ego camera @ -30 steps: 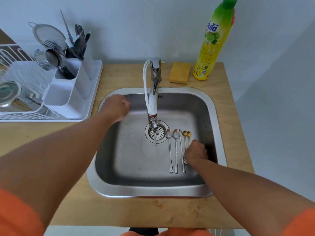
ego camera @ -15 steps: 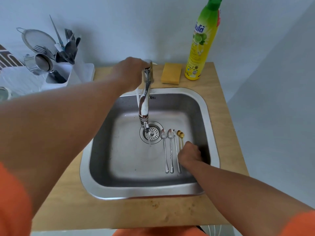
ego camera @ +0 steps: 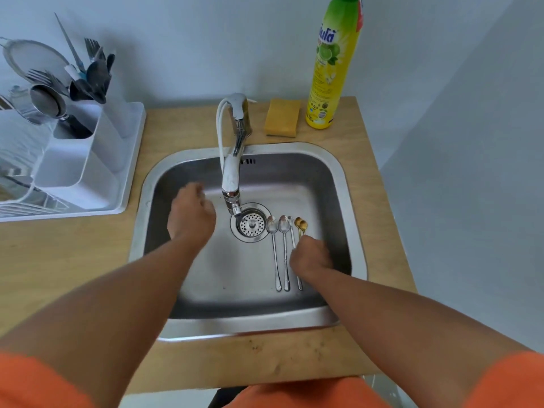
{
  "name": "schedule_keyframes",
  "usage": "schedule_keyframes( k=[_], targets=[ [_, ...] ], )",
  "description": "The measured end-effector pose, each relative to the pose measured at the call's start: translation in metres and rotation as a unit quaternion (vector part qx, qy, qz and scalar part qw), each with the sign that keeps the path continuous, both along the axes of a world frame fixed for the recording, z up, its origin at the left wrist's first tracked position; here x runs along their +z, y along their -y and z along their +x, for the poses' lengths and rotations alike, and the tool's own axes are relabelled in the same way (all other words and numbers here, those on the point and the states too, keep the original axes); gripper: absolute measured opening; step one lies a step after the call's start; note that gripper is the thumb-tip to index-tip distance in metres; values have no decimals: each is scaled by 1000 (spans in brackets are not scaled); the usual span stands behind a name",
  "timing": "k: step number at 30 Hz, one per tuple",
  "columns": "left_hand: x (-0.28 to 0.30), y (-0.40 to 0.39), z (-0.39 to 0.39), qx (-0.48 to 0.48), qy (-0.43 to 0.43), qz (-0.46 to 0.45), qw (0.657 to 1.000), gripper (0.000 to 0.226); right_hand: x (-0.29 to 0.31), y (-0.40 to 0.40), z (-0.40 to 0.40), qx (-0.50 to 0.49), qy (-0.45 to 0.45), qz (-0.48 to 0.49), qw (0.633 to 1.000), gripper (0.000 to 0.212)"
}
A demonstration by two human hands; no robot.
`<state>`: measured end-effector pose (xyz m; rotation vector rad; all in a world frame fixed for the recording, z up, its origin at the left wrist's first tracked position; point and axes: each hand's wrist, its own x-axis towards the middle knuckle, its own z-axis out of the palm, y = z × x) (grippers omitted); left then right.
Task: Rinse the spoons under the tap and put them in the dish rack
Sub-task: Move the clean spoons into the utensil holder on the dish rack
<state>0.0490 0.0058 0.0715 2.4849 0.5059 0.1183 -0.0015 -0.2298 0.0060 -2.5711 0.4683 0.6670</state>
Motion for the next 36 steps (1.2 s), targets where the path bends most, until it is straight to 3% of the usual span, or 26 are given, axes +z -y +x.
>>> schedule_keyframes(
  k=[4, 8, 24, 32, 36],
  targets=[
    [-37, 16, -39, -4, -181, -32, 983, 24, -1, -4, -2, 32, -17, -22, 999, 19],
    [-60, 46, -59, -51, -258, -39, 964, 13, -4, -5, -5, 50, -19, -20, 998, 10],
    [-85, 109, -47, -103, -301, 31, 948, 37, -15, 5, -7, 43, -12, 33, 998, 26],
    [-81, 107, -52, -117, -350, 9, 929, 26, -17, 4, 8, 51, -13, 39, 998, 26],
    [-77, 92, -62, -102, -355, -44, 928, 33, -20, -1, 16, 55, -26, 36, 997, 25]
  ],
)
